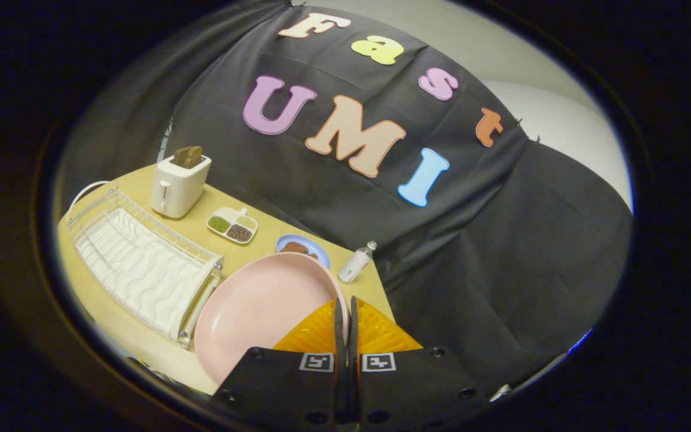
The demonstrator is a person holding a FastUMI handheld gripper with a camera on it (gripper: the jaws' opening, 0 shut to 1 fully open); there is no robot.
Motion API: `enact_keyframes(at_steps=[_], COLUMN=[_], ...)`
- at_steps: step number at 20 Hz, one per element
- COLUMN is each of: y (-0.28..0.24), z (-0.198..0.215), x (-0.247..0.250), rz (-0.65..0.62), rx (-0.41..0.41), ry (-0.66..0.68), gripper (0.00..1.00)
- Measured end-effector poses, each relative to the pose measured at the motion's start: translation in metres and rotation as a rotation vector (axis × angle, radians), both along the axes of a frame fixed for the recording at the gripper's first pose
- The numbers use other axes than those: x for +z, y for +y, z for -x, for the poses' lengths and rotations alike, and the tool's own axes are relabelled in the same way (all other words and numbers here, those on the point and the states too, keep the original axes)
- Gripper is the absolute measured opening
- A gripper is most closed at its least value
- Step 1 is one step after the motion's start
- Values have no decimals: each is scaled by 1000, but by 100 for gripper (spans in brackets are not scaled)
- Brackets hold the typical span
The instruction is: Take the plate from the dish rack, then take the spoon from the basket and place it into the plate.
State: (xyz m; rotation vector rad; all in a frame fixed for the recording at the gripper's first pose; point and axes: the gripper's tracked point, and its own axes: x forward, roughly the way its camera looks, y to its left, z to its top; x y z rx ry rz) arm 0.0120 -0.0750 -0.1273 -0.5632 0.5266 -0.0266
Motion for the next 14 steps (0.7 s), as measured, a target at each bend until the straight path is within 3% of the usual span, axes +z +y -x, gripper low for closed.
enact_keyframes(at_steps=[14], y=[-49], z=[70], x=[-80], rz=[-196], rx=[-92], ry=[115], gripper=[3])
